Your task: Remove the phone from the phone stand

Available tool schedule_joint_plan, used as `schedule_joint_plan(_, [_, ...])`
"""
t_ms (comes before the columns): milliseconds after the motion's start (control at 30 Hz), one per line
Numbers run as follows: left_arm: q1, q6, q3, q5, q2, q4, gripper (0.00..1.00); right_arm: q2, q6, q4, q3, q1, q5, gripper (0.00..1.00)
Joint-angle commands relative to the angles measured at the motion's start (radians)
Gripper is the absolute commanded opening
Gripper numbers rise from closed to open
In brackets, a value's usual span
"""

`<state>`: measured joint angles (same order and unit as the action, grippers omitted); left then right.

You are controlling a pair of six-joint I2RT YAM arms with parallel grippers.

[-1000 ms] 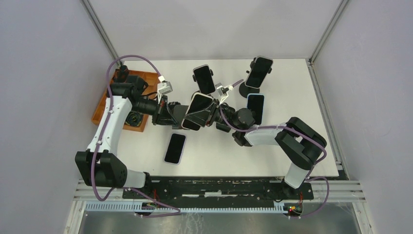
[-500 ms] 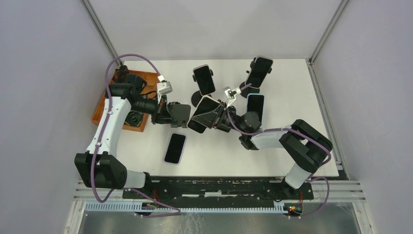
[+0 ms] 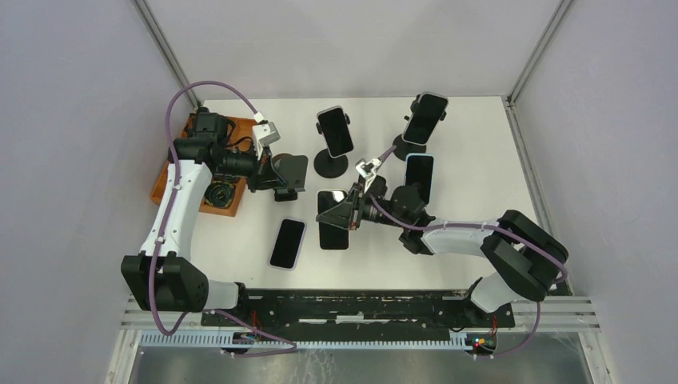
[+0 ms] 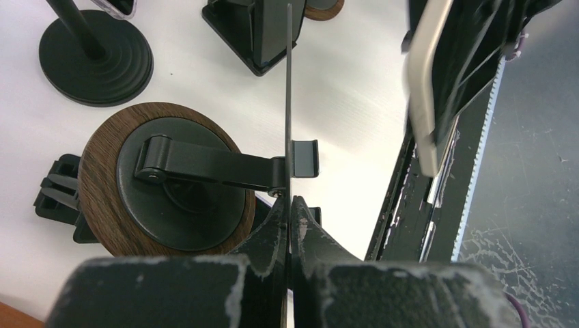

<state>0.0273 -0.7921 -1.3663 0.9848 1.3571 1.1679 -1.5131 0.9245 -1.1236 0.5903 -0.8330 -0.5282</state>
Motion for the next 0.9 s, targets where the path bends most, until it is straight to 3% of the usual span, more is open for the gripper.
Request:
schedule_joint_plan(0, [-0.004, 0.065, -0.049, 0.034, -0.034, -0.071, 0.02, -0.061, -0.064, 0.317, 0.094, -0.051, 0.055, 0.00])
schedule_joint_plan(367, [-0.003, 0.076, -0.076, 0.036, -0.046, -0.072, 0.02, -0.310, -0.002, 0.636, 0.272, -0.126, 0.269, 0.02])
schedule_joint_plan(467, [-0.003, 0.076, -0.072, 0.042, -0.055, -0.072, 0.02, -0.346, 0.016, 0.679, 0.292, -0.132, 0.324, 0.16])
schedule_joint_plan(567, [-0.003, 0.074, -0.066, 0.051, -0.062, -0.071, 0.02, -0.367, 0.041, 0.718, 0.289, -0.136, 0.378, 0.37])
schedule_joint_plan(767, [-0.003, 0.069, -0.041, 0.077, -0.068, -0.070, 0.02, -0.343, 0.009, 0.805, 0.296, -0.145, 0.443, 0.89])
schedule_joint_plan(867, [-0.003, 0.064, -0.030, 0.089, -0.065, -0.071, 0.02, -0.288, -0.043, 0.869, 0.285, -0.147, 0.500, 0.98])
